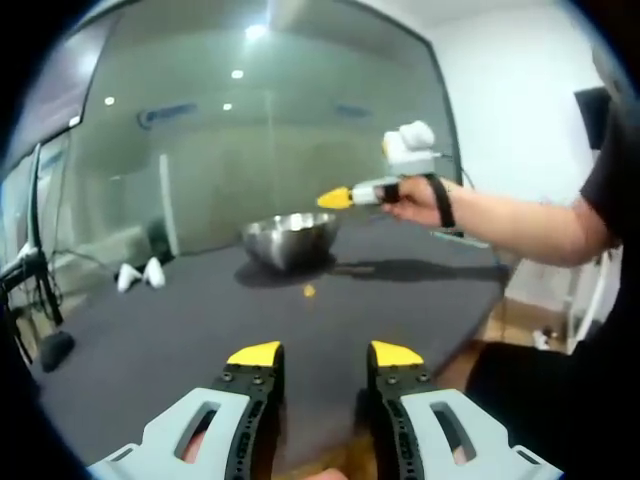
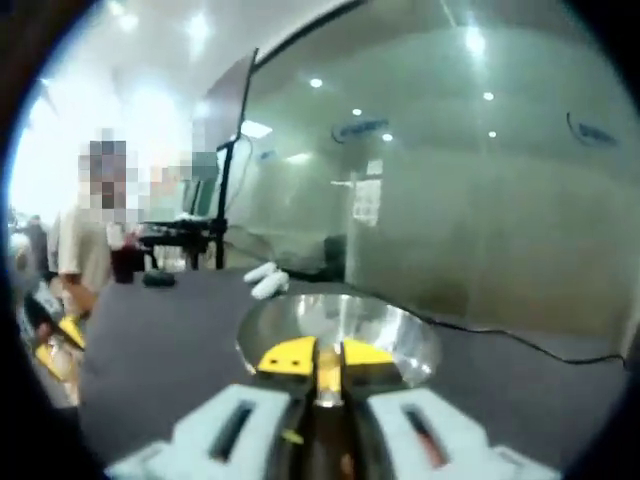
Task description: Pick up the QQ candy scattered on the table and place it into the stainless steel bowl on the table
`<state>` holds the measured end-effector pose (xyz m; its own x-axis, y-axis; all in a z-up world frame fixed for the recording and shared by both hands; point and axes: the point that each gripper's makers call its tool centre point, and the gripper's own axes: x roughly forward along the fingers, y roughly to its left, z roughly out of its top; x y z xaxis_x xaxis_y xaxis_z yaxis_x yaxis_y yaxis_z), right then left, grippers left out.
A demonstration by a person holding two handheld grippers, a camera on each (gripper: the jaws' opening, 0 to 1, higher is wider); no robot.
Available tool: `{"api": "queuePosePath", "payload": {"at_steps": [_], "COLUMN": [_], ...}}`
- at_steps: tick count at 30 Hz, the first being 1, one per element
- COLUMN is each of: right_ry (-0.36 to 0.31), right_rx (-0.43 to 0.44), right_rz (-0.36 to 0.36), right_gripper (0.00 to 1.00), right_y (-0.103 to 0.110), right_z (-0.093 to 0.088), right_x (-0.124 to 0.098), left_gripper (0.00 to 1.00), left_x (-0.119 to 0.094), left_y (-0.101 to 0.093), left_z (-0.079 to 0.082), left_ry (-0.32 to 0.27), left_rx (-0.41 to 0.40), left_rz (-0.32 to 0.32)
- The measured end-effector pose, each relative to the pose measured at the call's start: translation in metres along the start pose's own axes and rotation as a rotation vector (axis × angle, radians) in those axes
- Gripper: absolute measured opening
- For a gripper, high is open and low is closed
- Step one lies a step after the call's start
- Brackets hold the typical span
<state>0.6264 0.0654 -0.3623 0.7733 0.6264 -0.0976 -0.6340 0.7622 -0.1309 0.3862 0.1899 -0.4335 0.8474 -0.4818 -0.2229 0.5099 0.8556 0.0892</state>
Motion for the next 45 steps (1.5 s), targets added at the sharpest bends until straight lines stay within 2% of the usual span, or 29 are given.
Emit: {"api": "queuePosePath", "payload": {"at_steps": [3, 7, 15, 21, 25, 27, 29, 32, 36, 39, 45], "right_ry": [0.019, -0.014, -0.002, -0.04, -0.058, -0.085, -0.08, -0.061, -0.02, 0.016, 0.058], "right_rx": [0.007, 0.056, 0.079, 0.077, 0.068, 0.119, 0.157, 0.107, 0.08, 0.049, 0.021], "right_rz": [-0.001, 0.01, 0.026, 0.048, 0.073, 0.129, 0.162, 0.171, 0.245, 0.273, 0.316], "right_gripper": [0.1, 0.19, 0.19, 0.18, 0.18, 0.18, 0.18, 0.18, 0.19, 0.19, 0.19], "right_y": [-0.001, -0.005, -0.006, 0.0, 0.004, 0.016, 0.02, 0.024, 0.038, 0.046, 0.06], "right_z": [-0.005, -0.004, -0.008, 0.005, 0.006, 0.006, -0.001, -0.014, -0.037, -0.054, -0.07], "right_x": [0.01, 0.013, 0.011, -0.005, -0.018, -0.027, -0.036, -0.048, -0.067, -0.077, -0.083], "left_gripper": [0.35, 0.35, 0.35, 0.35, 0.35, 0.35, 0.35, 0.35, 0.35, 0.35, 0.35], "left_x": [-0.002, -0.003, 0.001, 0.005, 0.006, 0.007, 0.007, 0.008, 0.01, 0.011, 0.013], "left_y": [-0.001, 0.002, 0.002, -0.002, -0.003, -0.003, -0.004, -0.005, -0.008, -0.009, -0.012], "left_z": [0.005, 0.003, 0.002, 0.004, 0.005, 0.005, 0.006, 0.006, 0.005, 0.004, 0.004], "left_ry": [-0.019, -0.005, 0.0, -0.002, -0.002, -0.002, -0.002, -0.001, 0.006, 0.007, 0.01], "left_rx": [-0.024, -0.011, -0.009, 0.001, 0.005, 0.007, 0.01, 0.013, 0.021, 0.021, 0.024], "left_rz": [-0.013, -0.004, -0.002, -0.015, -0.016, -0.017, -0.017, -0.021, -0.028, -0.03, -0.034]}}
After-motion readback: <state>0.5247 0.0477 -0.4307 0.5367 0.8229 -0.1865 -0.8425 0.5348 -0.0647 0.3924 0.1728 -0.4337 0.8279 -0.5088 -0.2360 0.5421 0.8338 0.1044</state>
